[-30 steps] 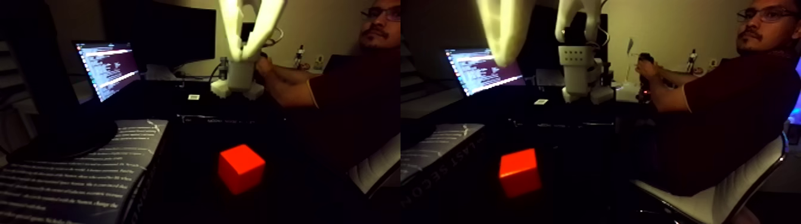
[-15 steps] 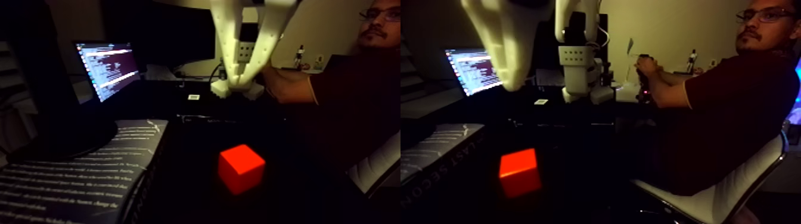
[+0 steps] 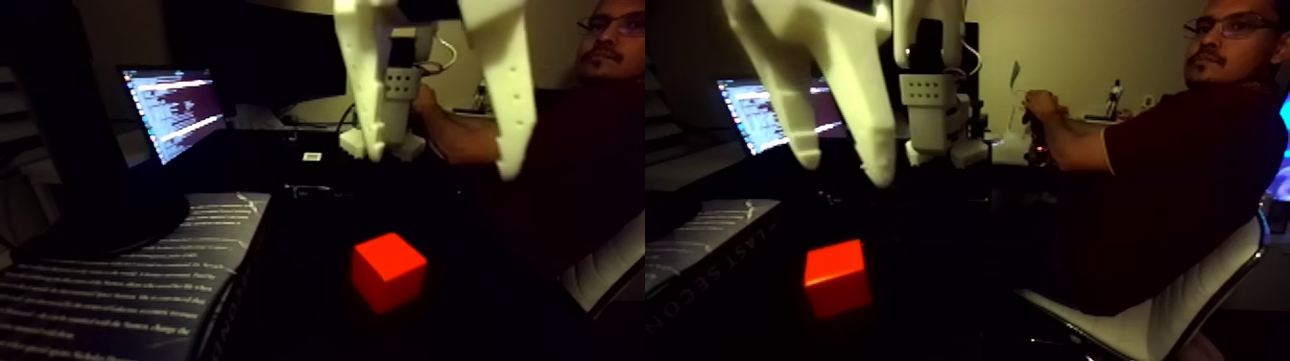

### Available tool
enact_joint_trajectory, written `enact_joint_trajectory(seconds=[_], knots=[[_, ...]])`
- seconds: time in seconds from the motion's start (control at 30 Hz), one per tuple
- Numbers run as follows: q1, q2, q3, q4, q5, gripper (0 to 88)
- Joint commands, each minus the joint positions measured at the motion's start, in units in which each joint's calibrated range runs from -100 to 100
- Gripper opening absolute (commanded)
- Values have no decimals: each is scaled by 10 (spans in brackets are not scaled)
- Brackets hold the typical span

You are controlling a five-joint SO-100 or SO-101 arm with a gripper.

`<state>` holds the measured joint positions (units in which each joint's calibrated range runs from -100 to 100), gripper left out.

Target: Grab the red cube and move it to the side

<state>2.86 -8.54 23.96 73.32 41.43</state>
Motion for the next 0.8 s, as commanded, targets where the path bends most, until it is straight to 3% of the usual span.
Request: enact_joint_trajectory(seconds=[0.0,0.47,0.77], knots=[[1,11,-3,-18,4,358],[46,48,-2,-59,29,360],[50,55,-2,-62,14,360]])
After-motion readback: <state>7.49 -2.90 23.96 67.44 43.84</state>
